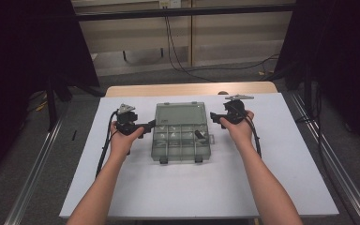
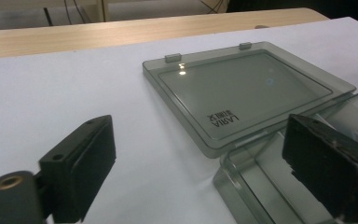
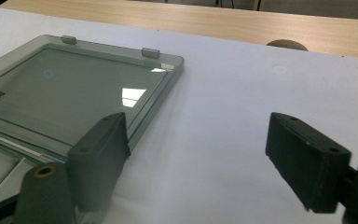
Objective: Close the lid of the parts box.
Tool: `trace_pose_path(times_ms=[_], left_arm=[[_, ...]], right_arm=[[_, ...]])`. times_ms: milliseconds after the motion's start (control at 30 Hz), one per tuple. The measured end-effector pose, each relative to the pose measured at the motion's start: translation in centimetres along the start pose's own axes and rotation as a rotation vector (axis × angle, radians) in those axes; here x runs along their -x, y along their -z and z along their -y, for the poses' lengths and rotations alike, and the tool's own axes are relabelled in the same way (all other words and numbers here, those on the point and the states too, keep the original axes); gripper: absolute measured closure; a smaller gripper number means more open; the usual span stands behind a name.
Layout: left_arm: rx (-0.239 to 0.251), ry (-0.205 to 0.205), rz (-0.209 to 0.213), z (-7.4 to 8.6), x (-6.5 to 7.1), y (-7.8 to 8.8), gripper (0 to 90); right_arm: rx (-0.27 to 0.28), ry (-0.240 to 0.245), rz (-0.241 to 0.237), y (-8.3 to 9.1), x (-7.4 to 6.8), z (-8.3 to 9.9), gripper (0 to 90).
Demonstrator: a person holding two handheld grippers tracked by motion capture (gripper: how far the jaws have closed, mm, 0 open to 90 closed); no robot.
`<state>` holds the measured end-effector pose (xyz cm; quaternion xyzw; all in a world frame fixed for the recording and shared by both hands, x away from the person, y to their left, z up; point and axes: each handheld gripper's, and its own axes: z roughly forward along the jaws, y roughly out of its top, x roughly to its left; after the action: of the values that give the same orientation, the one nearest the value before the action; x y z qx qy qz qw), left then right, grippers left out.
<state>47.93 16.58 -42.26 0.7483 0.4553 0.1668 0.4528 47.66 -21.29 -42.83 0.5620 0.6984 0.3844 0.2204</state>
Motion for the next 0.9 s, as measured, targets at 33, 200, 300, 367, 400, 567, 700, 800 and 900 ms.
trace_pose_path(times_ms=[33, 200, 300, 367, 400, 567, 700, 800, 900], left_arm=[[0.002, 0.000, -0.002, -0.1, -0.1, -0.1, 12.9], [-0.012, 0.007, -0.022, -0.3, -0.5, -0.6, 19.9], [-0.037, 0.016, -0.034, -0.5, -0.7, -1.0, 25.1], [-0.047, 0.019, -0.029, -0.7, -0.7, -1.3, 31.7], [-0.049, 0.017, -0.039, -0.7, -0.7, -1.4, 35.0], [-0.075, 0.019, -0.044, -1.1, -0.7, -2.2, 42.7], [-0.081, 0.040, -0.053, -1.2, -0.9, -2.6, 48.6], [-0.100, 0.050, -0.053, -1.0, -1.1, -3.0, 51.1], [-0.106, 0.070, -0.054, -0.7, -1.4, -3.5, 54.9]], right_arm=[[-0.002, -0.004, -0.004, 0.0, 0.1, 0.0, 25.0], [-0.005, -0.001, 0.005, -0.4, 0.4, 0.2, 33.7], [-0.006, 0.001, 0.003, -0.7, 0.4, 0.3, 36.2], [-0.020, 0.001, 0.010, -0.9, 0.2, 0.4, 37.7], [-0.020, -0.002, 0.006, -0.9, 0.2, 0.4, 39.1], [-0.019, -0.021, 0.004, -1.3, 0.0, 0.4, 46.5], [-0.025, -0.038, -0.001, -1.5, 0.4, 0.5, 56.5], [-0.035, -0.057, -0.017, -1.7, 0.8, 0.6, 61.9], [-0.049, -0.047, -0.025, -2.0, 0.9, 0.8, 67.1]])
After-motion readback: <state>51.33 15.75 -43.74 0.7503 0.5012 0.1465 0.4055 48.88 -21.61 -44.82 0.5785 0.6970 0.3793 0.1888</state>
